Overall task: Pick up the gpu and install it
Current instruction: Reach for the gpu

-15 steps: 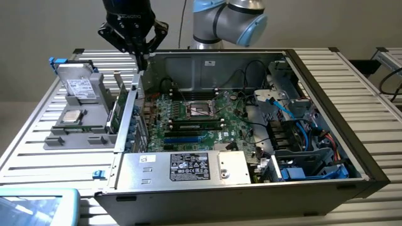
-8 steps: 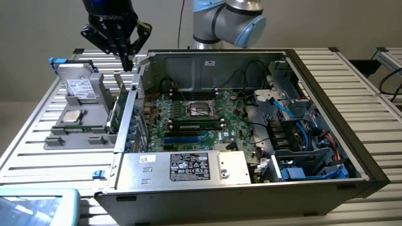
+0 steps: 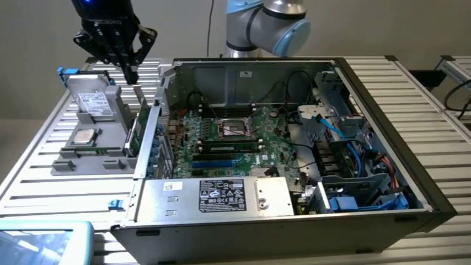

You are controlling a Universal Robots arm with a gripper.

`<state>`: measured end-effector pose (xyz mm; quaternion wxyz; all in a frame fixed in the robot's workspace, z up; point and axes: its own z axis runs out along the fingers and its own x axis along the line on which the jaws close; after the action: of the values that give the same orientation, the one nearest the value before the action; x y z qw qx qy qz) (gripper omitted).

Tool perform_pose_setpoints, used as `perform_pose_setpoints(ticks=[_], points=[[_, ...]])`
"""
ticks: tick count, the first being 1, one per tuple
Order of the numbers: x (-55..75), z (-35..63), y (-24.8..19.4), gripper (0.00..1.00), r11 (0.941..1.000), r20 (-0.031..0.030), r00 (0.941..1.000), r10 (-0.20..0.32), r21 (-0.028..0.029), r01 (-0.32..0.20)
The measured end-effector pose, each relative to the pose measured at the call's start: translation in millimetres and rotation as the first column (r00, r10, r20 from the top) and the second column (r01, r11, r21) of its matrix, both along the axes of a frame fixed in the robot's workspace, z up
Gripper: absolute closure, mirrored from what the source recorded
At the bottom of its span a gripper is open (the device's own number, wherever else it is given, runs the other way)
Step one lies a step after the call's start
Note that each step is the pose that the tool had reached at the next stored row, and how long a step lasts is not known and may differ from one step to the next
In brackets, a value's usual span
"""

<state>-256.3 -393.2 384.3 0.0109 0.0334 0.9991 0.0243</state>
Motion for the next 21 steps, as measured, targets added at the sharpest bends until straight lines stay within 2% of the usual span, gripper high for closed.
perform_pose_setpoints(ticks=[5,14,21], points=[[-15.7,-1.2,3.5,0.88,1.0000,0.0000,1.0000,0.003,0.0005,-0.003],[-32.4,-2.6,11.5,0.88,0.9998,-0.0001,0.9998,0.018,0.0004,-0.018],[-41.7,-4.1,13.7,0.88,0.9994,0.0000,0.9994,0.033,0.0005,-0.033]])
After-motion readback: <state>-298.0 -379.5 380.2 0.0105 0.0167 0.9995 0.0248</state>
